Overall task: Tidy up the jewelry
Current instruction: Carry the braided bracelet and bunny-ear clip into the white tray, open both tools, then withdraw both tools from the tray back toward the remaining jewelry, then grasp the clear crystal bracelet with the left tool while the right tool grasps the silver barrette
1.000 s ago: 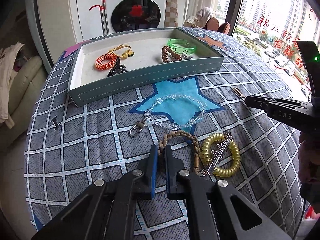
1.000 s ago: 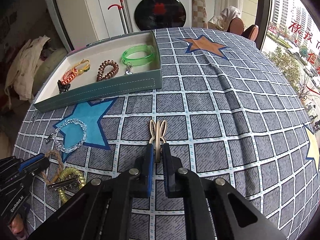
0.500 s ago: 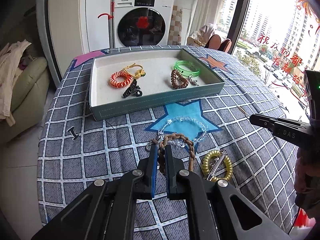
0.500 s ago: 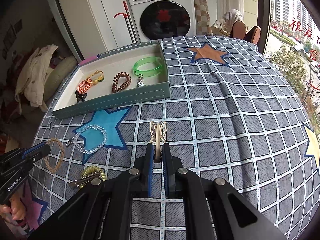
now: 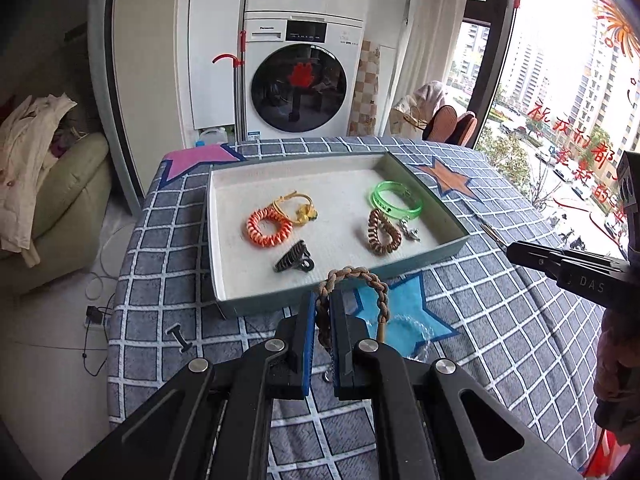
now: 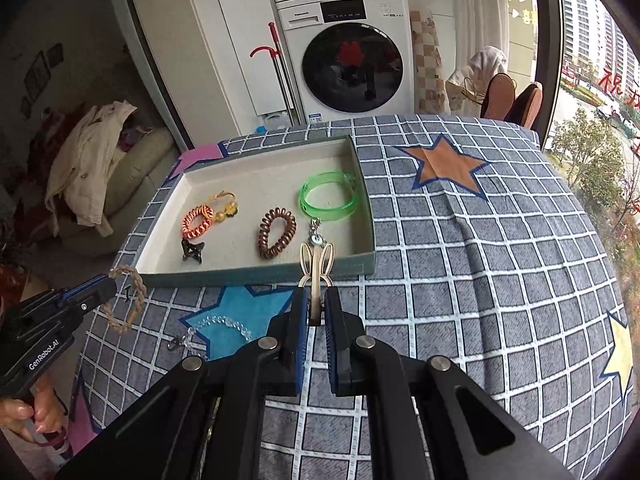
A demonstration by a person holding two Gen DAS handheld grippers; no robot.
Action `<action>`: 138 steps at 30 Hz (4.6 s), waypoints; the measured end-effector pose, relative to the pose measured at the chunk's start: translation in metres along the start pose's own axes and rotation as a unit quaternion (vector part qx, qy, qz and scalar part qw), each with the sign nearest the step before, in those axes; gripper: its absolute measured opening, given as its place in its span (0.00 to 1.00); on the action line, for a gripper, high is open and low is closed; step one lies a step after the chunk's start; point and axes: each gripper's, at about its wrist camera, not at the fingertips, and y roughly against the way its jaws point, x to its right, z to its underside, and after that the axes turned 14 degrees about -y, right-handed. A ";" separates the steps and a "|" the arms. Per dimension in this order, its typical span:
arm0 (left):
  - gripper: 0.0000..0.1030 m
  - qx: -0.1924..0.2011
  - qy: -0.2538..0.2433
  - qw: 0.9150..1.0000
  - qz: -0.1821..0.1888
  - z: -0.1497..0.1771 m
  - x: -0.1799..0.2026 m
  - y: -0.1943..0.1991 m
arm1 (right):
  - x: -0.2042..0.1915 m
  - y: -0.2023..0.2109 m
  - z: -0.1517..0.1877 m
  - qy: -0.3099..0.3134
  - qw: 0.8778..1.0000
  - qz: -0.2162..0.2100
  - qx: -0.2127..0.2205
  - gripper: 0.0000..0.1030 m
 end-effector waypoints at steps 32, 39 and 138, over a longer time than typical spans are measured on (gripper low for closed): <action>0.26 -0.051 0.028 0.996 -0.074 -0.063 -0.070 -0.130 | -0.063 -0.146 -0.083 0.027 0.998 -0.028 -0.045 0.09; 0.26 -0.071 0.006 0.993 -0.092 -0.056 -0.060 -0.146 | -0.061 -0.168 -0.077 0.027 0.998 -0.016 -0.063 0.09; 1.00 -0.045 0.037 0.993 -0.105 0.070 -0.032 -0.002 | -0.027 -0.030 0.120 -0.138 0.982 -0.055 -0.121 0.39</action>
